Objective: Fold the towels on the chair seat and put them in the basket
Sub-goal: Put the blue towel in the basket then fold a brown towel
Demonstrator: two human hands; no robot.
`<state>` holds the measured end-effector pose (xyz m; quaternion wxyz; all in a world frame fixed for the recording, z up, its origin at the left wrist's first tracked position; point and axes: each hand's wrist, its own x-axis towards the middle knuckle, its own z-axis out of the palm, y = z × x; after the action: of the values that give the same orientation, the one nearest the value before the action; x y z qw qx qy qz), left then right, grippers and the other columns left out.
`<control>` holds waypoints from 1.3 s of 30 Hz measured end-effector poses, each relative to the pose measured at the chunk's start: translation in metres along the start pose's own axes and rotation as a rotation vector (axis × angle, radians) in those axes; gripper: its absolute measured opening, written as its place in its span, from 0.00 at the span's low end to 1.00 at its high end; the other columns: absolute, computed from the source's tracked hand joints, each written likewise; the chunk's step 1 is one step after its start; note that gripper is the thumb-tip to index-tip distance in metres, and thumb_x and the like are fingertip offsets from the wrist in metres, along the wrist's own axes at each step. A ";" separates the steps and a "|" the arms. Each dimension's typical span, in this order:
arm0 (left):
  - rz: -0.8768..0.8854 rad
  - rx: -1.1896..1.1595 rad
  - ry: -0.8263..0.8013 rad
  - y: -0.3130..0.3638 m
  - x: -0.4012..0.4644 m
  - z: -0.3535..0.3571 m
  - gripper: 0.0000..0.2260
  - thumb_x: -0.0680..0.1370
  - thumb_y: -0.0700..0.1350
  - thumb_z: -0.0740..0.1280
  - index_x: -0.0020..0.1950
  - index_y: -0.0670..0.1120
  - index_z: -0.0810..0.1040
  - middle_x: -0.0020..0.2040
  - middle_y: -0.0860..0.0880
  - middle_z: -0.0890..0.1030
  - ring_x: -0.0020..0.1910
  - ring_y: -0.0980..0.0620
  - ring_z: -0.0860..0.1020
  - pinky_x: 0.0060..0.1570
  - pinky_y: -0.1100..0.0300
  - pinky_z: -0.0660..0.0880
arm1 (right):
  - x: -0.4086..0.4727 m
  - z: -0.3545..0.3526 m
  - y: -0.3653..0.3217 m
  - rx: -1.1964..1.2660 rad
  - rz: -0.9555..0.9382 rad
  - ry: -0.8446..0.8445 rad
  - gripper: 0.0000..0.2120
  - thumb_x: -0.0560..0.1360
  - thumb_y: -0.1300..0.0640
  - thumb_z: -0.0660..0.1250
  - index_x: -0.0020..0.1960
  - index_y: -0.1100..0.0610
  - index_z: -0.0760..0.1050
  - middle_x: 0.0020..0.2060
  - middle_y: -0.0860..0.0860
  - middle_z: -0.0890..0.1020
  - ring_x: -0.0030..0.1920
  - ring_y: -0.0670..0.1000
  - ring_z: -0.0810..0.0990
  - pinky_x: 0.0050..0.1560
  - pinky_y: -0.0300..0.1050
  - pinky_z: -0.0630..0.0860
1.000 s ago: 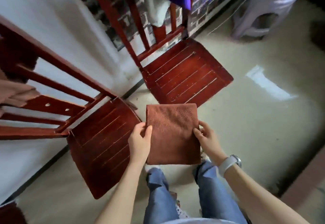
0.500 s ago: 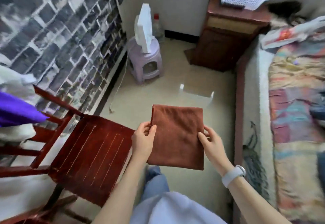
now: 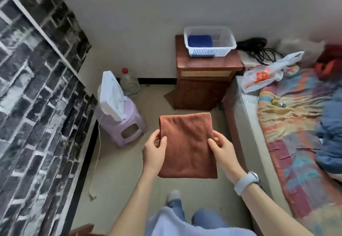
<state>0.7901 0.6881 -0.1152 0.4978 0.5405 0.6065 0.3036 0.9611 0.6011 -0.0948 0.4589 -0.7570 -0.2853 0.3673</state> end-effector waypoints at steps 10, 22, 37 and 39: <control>0.075 0.113 -0.144 0.090 0.182 0.138 0.14 0.75 0.42 0.66 0.61 0.45 0.76 0.52 0.51 0.81 0.49 0.55 0.78 0.55 0.61 0.72 | 0.205 -0.055 -0.024 0.064 0.039 0.175 0.14 0.76 0.63 0.62 0.58 0.50 0.73 0.42 0.41 0.78 0.41 0.36 0.76 0.38 0.25 0.71; -0.029 0.126 -0.059 0.216 0.399 0.287 0.15 0.77 0.44 0.64 0.64 0.46 0.74 0.54 0.48 0.80 0.50 0.51 0.78 0.57 0.57 0.72 | 0.508 -0.109 -0.081 0.073 0.102 0.058 0.16 0.76 0.59 0.61 0.63 0.53 0.73 0.45 0.43 0.79 0.47 0.42 0.78 0.46 0.39 0.73; -0.102 0.234 0.044 0.216 0.601 0.353 0.16 0.79 0.45 0.59 0.67 0.46 0.71 0.61 0.45 0.78 0.60 0.47 0.75 0.58 0.58 0.69 | 0.725 -0.046 -0.097 0.037 0.209 -0.048 0.17 0.79 0.59 0.57 0.68 0.56 0.67 0.61 0.51 0.75 0.61 0.51 0.74 0.63 0.48 0.72; -0.114 0.279 0.048 0.208 0.609 0.358 0.16 0.79 0.45 0.59 0.67 0.46 0.71 0.61 0.44 0.77 0.61 0.47 0.74 0.60 0.57 0.69 | 0.737 -0.040 -0.086 0.031 0.242 -0.061 0.17 0.79 0.59 0.57 0.68 0.57 0.67 0.63 0.53 0.74 0.64 0.53 0.72 0.66 0.53 0.70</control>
<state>1.2462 1.2586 -0.2094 0.4194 0.5618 0.6843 0.2006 1.4038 1.1840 -0.2210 0.4140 -0.7673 -0.2000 0.4470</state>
